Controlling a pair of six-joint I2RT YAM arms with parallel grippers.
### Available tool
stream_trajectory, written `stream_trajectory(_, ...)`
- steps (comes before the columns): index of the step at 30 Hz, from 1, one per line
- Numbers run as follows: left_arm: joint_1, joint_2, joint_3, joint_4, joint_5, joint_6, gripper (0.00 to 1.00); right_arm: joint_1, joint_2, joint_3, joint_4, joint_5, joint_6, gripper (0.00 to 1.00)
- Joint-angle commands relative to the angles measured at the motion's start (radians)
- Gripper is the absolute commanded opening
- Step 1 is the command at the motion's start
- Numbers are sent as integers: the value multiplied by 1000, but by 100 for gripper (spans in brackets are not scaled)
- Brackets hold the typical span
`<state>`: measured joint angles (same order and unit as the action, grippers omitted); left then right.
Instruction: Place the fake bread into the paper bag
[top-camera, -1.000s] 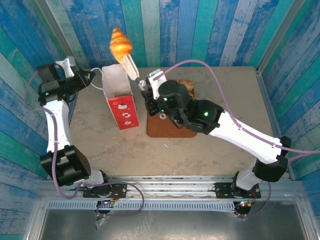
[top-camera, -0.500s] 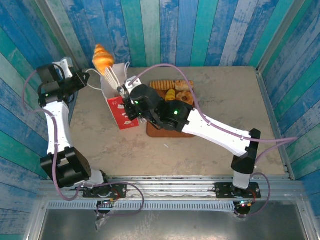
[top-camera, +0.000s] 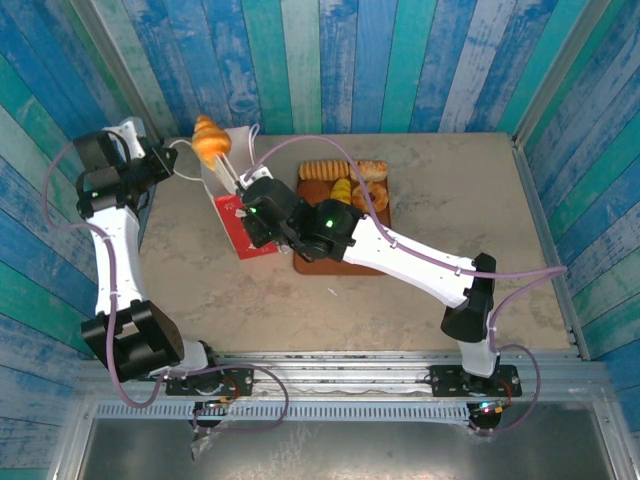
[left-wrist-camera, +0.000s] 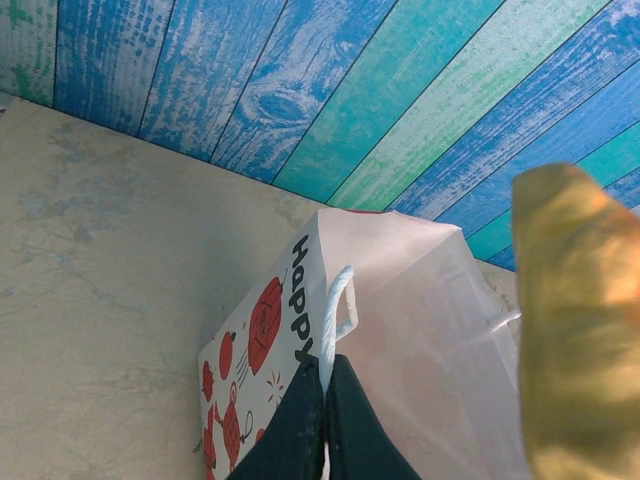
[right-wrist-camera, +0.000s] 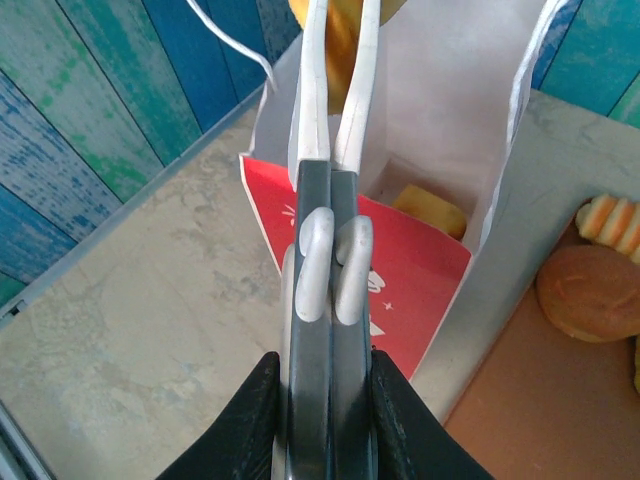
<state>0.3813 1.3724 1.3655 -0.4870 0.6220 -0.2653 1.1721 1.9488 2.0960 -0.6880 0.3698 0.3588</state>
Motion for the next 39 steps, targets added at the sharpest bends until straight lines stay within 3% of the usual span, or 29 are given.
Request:
stream_trajectory(1,0,-62,-10,18,-11,8,4,-10,-10,2,0,36,20,1)
stream_trajectory(10,2,-63,-12,25,-5,0,4,-30,-13,-24,-20,30,28,3)
stream_trajectory(30,1,-64,-8,27,-7,-2,5,-36,-18,-39,-19,16,19,28)
stream_trajectory(39,0,-63,-7,27,-3,-2,5,-35,-17,-39,-15,20,19,33)
